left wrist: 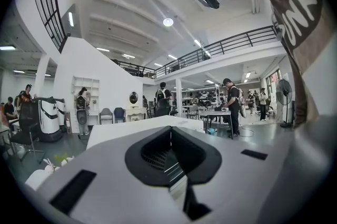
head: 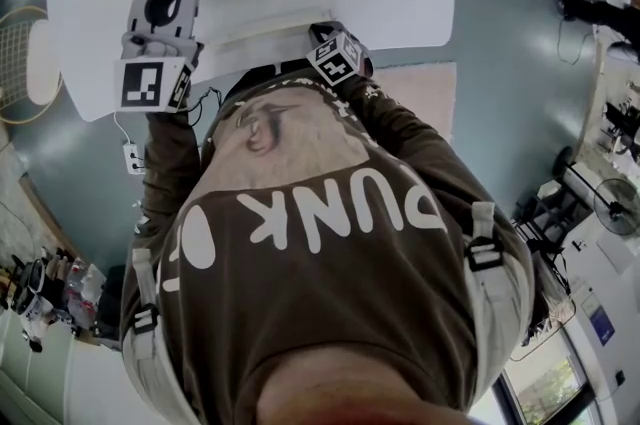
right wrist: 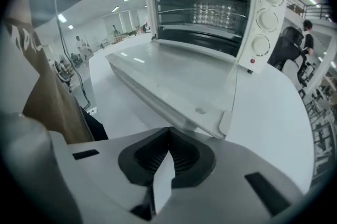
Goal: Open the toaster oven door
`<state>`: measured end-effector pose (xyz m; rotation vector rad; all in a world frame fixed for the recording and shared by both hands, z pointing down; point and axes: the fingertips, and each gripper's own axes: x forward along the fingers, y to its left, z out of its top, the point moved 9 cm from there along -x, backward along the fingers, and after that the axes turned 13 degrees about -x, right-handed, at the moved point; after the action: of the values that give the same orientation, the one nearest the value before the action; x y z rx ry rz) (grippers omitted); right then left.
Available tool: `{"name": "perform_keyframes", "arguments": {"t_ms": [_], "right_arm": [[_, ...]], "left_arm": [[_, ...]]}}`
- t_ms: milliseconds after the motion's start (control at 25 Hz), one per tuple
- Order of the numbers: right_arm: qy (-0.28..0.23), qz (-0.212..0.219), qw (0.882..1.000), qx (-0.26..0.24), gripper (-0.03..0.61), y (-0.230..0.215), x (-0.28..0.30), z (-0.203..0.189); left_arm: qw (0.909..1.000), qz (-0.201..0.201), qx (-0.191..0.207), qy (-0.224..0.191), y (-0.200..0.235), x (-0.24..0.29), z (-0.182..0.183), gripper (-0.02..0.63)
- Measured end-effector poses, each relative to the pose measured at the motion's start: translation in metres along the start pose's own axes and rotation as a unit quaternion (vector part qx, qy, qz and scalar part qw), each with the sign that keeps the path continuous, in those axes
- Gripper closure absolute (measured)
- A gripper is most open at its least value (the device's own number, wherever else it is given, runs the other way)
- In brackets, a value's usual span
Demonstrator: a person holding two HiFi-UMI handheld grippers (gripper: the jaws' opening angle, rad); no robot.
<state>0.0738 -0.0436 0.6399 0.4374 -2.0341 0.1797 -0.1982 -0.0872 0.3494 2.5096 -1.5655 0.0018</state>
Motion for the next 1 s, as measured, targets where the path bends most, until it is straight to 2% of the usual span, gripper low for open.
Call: {"name": "perform_keyframes", "arguments": {"t_ms": [160,400,520,600,680,760,840,920,1000], "right_arm": [[-0.012,0.016,0.999,0.043,0.568,-0.003,0.003,-0.002],[-0.015,0.033,0.998,0.055,0.568,-0.007,-0.001,-0.002],[-0.024,0.075,0.996,0.038,0.568,-0.003,-0.008,0.002],[-0.045,0.119,0.992,0.0,0.568,0.002,-0.021,0.01],[-0.069,0.172,0.981,-0.052,0.568,0.009,-0.04,0.015],[-0.112,0.219,0.964,-0.106,0.568,0.01,-0.071,0.028],[-0.174,0.245,0.944,-0.136,0.568,0.0,-0.105,0.052],[-0.245,0.226,0.933,-0.133,0.568,-0.022,-0.133,0.08],[-0.32,0.154,0.928,-0.11,0.568,-0.047,-0.151,0.109]], "left_arm": [[1.0,0.001,-0.002,0.001,0.003,-0.001,-0.002,0.609],[1.0,-0.006,0.0,0.002,0.001,0.003,-0.002,0.609],[1.0,-0.008,0.003,0.001,0.001,0.004,-0.001,0.609],[1.0,-0.007,0.004,0.001,0.0,0.004,0.0,0.609],[1.0,-0.006,0.003,0.001,0.0,0.004,0.001,0.609],[1.0,-0.005,0.003,0.001,0.001,0.003,0.002,0.609],[1.0,-0.003,0.004,0.001,0.003,0.003,0.001,0.609],[1.0,-0.003,0.004,0.001,0.004,0.004,0.0,0.609],[1.0,-0.003,0.005,0.001,0.003,0.005,-0.001,0.609]]}}
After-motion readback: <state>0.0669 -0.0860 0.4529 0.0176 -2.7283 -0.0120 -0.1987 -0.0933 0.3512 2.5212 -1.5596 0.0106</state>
